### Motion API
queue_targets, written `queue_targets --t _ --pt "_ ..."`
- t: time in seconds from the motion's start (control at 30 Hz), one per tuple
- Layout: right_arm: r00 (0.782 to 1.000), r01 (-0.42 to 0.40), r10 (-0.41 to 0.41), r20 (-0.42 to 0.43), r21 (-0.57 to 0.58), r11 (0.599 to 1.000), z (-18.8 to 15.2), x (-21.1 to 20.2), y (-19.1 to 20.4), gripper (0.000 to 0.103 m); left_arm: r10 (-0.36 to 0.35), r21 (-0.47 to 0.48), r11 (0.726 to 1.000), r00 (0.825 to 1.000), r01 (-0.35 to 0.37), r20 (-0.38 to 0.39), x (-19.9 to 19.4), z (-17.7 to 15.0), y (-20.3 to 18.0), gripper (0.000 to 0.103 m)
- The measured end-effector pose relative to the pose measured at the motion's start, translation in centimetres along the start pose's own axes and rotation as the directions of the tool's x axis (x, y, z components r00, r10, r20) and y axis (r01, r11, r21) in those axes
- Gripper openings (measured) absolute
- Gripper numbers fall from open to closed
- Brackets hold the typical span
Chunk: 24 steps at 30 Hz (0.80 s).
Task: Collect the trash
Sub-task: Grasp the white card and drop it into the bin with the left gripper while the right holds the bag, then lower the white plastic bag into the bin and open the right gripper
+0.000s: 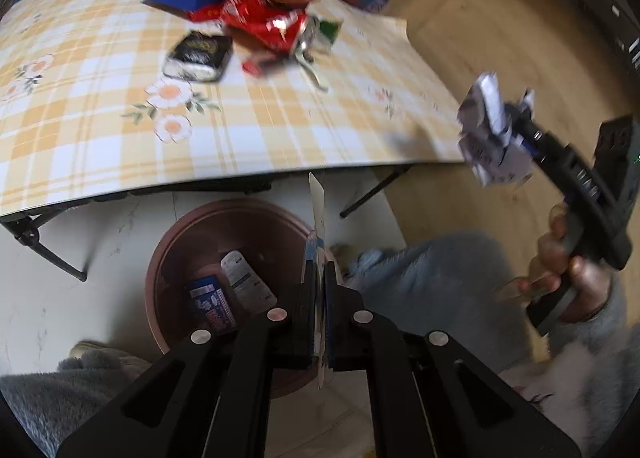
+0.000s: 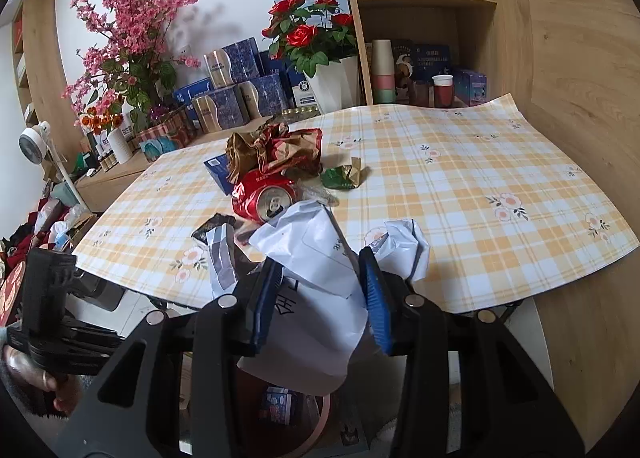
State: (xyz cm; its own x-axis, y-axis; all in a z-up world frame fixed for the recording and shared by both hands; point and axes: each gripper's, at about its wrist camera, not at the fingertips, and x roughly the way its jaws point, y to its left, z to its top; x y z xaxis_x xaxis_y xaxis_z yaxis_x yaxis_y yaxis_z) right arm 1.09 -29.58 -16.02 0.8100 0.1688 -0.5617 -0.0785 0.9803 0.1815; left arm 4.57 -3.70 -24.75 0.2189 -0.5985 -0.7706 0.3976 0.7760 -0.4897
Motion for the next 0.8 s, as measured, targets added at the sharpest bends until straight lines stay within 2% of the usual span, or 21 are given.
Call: queue_targets --t 0.23,0.37,0.43,0.5,0.57,0.63,0.67,0.77,0.8 --pt "1.0 0.015 -0.015 -0.022 0.025 1.0 -1.2 -0.2 -0.8 0.042 0.019 -0.007 1.0 0.997 -0.02 -0.077 2.8 -1.0 0.4 0.004" --pt "0.999 0.014 -0.013 -0.03 0.029 0.999 -1.5 -0.5 -0.9 0.042 0.019 0.018 1.0 0.997 -0.017 -0.08 2.5 -0.6 0.0 0.005" --pt "0.999 -0.001 0.004 -0.048 0.068 0.998 -1.6 -0.4 -1.2 0.042 0.029 0.027 0.999 0.996 -0.027 -0.09 2.5 0.1 -0.2 0.005" --pt "0.998 -0.012 0.018 -0.065 0.096 0.995 -1.7 -0.1 -1.3 0.042 0.049 0.059 0.997 0.995 -0.044 -0.09 2.2 1.0 -0.2 0.013" --pt "0.997 -0.017 0.024 -0.075 0.096 0.995 -1.7 0.2 -1.1 0.042 0.074 0.08 0.994 0.995 -0.069 -0.063 1.5 1.6 -0.3 0.04" --pt "0.996 -0.027 0.034 -0.08 0.079 0.996 -1.9 0.2 -0.5 0.042 0.091 0.077 0.993 0.996 -0.089 -0.018 0.7 1.9 -0.3 0.047" --pt "0.996 -0.031 0.038 -0.086 0.073 0.997 -2.0 0.4 -0.3 0.042 0.091 0.067 0.994 0.996 -0.091 -0.003 0.2 2.0 -0.3 0.054" --pt "0.99 -0.056 0.065 -0.126 0.077 0.995 -2.6 1.1 0.5 0.042 0.099 -0.007 0.995 0.991 -0.098 0.085 -2.2 2.1 0.0 0.073" --pt "0.987 -0.065 0.075 -0.14 0.079 0.995 -2.8 1.4 0.8 0.042 0.102 -0.034 0.995 0.987 -0.099 0.126 -3.2 2.1 0.2 0.075"
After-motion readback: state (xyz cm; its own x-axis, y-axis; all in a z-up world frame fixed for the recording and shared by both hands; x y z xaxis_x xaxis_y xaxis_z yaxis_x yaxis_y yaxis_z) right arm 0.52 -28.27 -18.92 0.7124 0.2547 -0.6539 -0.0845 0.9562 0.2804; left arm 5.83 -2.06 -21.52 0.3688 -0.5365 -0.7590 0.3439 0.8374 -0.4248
